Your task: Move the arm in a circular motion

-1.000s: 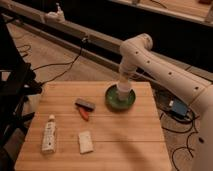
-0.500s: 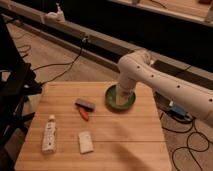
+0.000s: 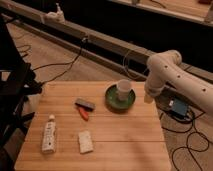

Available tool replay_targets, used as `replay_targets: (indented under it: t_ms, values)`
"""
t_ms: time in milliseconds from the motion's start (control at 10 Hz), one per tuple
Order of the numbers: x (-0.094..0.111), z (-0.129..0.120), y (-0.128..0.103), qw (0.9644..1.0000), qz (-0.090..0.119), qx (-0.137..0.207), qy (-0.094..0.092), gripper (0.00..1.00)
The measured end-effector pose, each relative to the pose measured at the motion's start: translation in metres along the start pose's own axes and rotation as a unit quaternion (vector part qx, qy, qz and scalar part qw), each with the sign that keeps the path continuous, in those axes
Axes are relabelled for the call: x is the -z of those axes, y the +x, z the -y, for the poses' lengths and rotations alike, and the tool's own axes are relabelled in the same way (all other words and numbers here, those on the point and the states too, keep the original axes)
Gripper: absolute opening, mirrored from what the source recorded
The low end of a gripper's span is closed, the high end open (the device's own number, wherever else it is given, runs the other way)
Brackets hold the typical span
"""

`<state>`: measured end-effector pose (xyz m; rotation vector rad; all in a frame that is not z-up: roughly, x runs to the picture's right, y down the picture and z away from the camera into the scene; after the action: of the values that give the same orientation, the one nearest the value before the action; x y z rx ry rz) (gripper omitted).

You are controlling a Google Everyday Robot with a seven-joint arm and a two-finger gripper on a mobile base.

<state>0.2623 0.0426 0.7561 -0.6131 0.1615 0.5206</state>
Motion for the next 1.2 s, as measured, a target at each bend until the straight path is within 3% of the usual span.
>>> replay_targets:
  t_ms: [200,400,600,700,800,1000,1200]
  values:
    - [0.01,0.04,-0.029,0.9993,0.012,-0.023,0.025,0.0]
    - [0.026,0.058,-0.088,0.9981,0.036,0.002,0.05,0.0]
    - [0.039,0.042,-0.148,0.9943,0.061,0.064,0.06,0.0]
    - [0.041,0.03,-0.165,0.9918,0.068,0.09,0.059,0.0]
    - [0.041,0.002,-0.183,0.987,0.078,0.132,0.048,0.0]
    - [0.031,-0.048,-0.19,0.9786,0.085,0.187,0.011,0.0]
    - [0.009,-0.096,-0.163,0.9725,0.083,0.211,-0.055,0.0]
